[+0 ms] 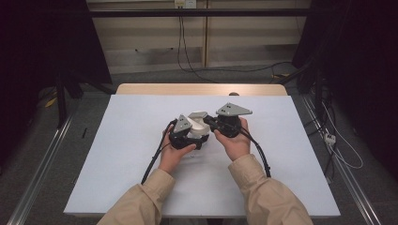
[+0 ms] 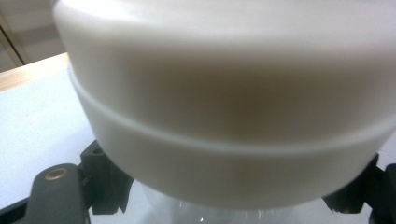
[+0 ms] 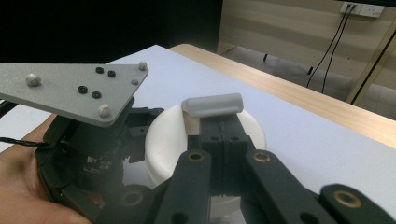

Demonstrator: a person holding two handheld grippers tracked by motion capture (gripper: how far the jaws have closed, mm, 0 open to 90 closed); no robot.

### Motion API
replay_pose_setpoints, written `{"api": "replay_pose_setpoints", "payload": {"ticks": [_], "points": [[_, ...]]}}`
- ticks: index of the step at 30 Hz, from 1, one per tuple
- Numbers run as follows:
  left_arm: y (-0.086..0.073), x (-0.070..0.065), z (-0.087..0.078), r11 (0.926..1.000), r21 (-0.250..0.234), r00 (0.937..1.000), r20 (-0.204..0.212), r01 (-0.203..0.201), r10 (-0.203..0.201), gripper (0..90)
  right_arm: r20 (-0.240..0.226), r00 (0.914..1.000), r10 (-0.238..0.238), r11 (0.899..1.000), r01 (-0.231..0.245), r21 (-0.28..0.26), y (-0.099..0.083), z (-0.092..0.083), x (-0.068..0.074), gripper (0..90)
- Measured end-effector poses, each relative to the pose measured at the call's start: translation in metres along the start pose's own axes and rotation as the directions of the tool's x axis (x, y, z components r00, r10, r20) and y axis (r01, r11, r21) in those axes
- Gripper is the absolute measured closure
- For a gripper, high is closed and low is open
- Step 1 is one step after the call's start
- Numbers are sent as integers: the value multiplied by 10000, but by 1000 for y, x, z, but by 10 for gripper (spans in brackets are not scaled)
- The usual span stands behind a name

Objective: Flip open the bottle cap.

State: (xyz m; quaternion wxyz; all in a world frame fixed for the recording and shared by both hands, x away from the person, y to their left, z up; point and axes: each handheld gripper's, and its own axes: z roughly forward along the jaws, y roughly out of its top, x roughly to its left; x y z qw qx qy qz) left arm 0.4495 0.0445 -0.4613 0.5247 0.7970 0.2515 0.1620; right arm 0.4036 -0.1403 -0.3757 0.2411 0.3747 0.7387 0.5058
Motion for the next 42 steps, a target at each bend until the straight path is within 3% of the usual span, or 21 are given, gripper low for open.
{"api": "replay_pose_setpoints", "payload": {"ticks": [10,12,18,42], "points": [[0,0,0,9999,-47,9999,58,141,-141,187,-27,9999,-116,9999,116,-46,6,7,2,900],[0,0,0,10000,8,10000,4,8,-8,187,-35,9999,-125,9999,125,-82,7,7,2,900],[0,0,0,9999,-54,9999,27,144,-144,187,-38,9999,-155,9998,154,-131,10,9,2,900],[0,0,0,10000,-31,10000,-32,47,-47,187,-94,9996,-259,9993,256,-280,21,19,4,900]]}}
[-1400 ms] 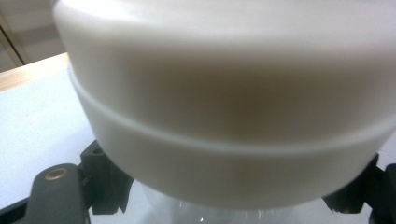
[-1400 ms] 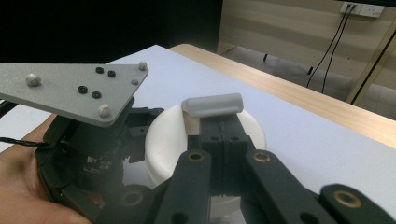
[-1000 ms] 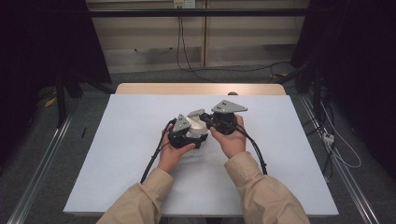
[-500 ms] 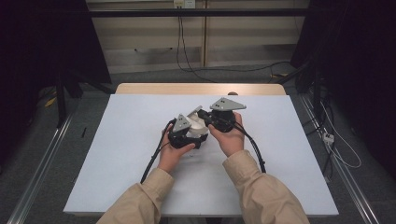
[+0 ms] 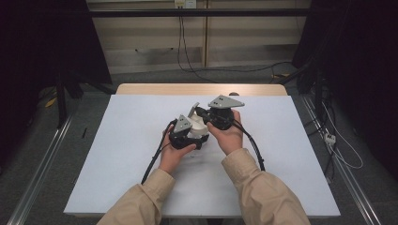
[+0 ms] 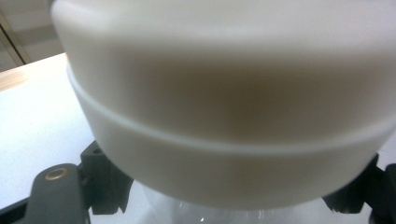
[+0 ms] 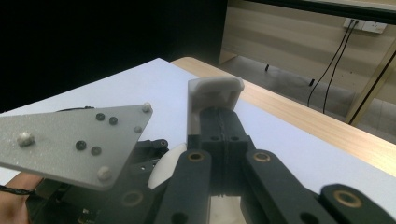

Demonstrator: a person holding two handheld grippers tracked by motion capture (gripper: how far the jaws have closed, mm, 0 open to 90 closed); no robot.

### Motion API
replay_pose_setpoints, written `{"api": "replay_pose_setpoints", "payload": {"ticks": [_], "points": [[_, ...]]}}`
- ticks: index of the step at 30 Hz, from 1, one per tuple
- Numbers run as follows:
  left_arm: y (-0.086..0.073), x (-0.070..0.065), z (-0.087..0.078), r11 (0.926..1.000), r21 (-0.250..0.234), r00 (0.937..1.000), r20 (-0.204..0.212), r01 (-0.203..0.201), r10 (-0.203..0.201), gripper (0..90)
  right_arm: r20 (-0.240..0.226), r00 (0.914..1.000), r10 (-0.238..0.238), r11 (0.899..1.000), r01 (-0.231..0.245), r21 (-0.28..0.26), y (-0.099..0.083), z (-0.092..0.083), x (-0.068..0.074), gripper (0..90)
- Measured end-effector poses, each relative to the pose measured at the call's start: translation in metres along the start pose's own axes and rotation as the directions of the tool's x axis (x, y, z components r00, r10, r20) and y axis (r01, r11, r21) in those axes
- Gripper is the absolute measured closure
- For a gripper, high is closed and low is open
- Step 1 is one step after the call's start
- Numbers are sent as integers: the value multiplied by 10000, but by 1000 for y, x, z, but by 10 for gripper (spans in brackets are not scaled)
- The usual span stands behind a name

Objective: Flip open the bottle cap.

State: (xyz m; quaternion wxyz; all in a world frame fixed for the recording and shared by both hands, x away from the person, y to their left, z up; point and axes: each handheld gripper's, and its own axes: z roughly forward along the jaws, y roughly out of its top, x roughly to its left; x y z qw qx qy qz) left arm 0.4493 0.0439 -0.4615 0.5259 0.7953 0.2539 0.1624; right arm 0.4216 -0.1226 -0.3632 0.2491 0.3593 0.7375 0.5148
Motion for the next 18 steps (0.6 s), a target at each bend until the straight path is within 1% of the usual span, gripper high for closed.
{"api": "replay_pose_setpoints", "payload": {"ticks": [1,2,6,13,18], "points": [[0,0,0,10000,41,10000,16,-51,51,187,0,10000,0,10000,0,0,0,0,0,900],[0,0,0,10000,36,10000,11,-48,48,187,11,10000,-39,10000,39,71,0,2,1,900],[0,0,0,10000,16,10000,-8,-35,35,187,15,10000,-62,10000,62,74,0,5,1,900],[0,0,0,10000,24,10000,-2,-58,58,187,-108,9998,-154,9996,156,221,0,13,3,900],[0,0,0,10000,27,10000,-4,-55,55,187,-148,9998,-96,9997,99,205,0,17,2,900]]}}
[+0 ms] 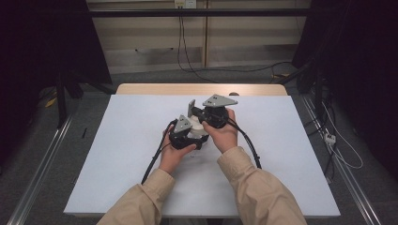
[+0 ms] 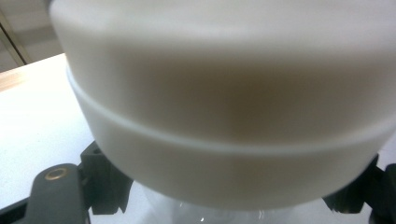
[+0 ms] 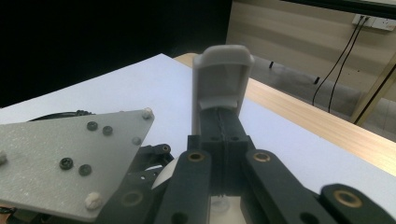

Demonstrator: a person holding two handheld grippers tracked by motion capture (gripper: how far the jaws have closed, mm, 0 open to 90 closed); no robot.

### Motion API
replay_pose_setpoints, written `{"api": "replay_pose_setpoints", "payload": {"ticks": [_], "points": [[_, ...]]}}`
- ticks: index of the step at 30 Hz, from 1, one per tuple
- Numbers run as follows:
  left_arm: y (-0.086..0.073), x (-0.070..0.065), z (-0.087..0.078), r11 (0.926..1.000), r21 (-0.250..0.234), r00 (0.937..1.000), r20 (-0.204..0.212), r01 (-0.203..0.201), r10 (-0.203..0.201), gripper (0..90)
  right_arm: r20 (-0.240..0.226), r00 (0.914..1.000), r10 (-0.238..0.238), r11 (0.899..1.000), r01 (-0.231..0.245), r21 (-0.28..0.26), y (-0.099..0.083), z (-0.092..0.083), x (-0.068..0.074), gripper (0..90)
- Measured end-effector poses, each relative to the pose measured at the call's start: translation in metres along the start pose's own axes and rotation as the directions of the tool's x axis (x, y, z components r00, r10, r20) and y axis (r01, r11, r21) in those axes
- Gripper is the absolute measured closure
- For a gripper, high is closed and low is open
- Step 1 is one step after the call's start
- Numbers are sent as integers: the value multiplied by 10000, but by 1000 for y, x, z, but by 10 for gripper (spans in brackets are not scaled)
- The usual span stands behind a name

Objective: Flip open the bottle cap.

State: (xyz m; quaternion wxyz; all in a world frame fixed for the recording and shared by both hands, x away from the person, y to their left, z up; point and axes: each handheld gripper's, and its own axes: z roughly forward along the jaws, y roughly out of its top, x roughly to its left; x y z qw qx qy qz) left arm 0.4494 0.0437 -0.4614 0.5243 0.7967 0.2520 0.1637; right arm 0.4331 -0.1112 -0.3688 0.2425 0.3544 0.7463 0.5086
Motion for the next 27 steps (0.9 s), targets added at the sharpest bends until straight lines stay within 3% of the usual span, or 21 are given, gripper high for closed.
{"api": "replay_pose_setpoints", "payload": {"ticks": [27], "points": [[0,0,0,10000,23,10000,-12,5,-5,187,-90,9999,143,9999,-143,-78,-5,15,-4,900]]}}
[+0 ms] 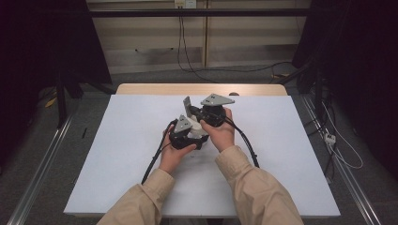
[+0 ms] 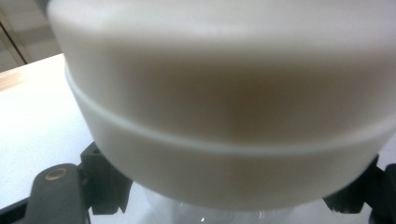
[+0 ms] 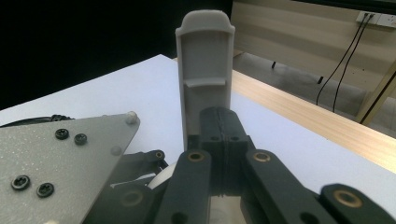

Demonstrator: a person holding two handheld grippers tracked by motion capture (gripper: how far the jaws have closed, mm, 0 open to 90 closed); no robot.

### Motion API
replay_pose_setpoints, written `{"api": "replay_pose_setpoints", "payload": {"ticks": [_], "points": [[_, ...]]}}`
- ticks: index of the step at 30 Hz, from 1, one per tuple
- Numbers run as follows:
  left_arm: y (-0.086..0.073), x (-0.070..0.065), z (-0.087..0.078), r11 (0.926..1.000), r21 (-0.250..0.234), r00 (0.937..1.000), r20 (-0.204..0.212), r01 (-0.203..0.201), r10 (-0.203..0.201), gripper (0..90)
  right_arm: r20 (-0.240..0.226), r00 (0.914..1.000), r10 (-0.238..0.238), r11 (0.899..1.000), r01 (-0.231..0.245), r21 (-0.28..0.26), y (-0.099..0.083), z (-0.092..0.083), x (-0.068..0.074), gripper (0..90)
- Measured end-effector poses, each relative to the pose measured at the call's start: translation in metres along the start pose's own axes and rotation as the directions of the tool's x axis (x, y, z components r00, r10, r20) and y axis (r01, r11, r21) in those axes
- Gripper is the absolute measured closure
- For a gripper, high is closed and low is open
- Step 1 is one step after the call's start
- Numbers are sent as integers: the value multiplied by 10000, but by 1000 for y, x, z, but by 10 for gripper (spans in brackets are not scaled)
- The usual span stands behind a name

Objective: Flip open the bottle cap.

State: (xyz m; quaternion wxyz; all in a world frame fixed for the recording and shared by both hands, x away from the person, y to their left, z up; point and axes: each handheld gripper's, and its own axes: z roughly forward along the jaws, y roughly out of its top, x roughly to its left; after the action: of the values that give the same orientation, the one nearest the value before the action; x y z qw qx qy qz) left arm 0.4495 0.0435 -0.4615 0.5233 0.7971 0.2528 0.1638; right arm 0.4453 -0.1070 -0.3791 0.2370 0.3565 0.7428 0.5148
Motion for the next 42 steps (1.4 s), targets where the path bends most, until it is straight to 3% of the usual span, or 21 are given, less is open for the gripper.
{"api": "replay_pose_setpoints", "payload": {"ticks": [28,42], "points": [[0,0,0,9999,3,9999,28,141,-141,187,-3,10000,-59,10000,59,23,1,7,1,900],[0,0,0,10000,35,10000,-83,-13,13,187,-37,10000,-4,10000,4,53,4,9,1,900]]}}
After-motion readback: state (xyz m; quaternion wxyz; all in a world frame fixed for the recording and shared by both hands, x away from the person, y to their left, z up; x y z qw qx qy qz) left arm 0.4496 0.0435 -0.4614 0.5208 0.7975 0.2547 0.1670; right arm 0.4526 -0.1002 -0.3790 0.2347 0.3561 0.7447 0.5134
